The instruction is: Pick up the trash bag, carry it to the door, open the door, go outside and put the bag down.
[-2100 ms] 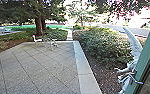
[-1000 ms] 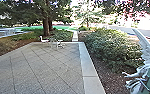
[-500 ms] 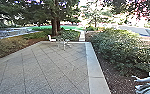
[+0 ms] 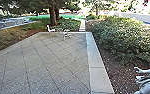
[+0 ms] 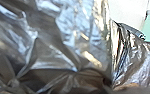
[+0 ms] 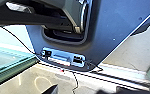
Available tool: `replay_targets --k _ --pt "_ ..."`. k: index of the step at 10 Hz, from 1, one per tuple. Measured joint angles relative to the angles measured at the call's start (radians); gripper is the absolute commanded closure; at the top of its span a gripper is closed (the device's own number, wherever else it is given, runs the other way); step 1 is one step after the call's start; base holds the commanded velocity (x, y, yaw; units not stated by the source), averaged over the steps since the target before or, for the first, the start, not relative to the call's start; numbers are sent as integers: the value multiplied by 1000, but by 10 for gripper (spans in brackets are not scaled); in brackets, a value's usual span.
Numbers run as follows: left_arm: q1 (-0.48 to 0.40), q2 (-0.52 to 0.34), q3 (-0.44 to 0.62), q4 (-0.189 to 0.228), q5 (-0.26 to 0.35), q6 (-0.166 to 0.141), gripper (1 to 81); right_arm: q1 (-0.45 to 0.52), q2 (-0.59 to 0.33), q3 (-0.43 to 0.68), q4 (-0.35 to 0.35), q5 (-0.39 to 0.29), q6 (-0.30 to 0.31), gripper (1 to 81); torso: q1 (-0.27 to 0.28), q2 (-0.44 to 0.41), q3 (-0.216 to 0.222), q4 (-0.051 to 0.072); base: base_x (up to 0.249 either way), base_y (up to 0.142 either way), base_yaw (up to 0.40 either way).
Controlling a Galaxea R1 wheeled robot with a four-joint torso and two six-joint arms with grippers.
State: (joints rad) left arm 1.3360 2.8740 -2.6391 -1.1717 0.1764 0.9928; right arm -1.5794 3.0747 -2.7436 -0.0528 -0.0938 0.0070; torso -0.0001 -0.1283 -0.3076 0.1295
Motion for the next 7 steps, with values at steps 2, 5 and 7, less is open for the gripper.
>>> replay_targets --k 2,5,7 --pt "-68 -40 14 -51 79 -1 811 10 0 0 -1 3 0 10 1 0 -65 0 0 0 0" --pt "-214 -128 5 -126 186 -3 811 14 0 0 -3 5 0 10 2 1 -132 11 0 0 0" --pt "-253 -137 4 -140 229 -23 811 31 -1 0 -3 13 0 10 2 2 -139 16 0 0 0"
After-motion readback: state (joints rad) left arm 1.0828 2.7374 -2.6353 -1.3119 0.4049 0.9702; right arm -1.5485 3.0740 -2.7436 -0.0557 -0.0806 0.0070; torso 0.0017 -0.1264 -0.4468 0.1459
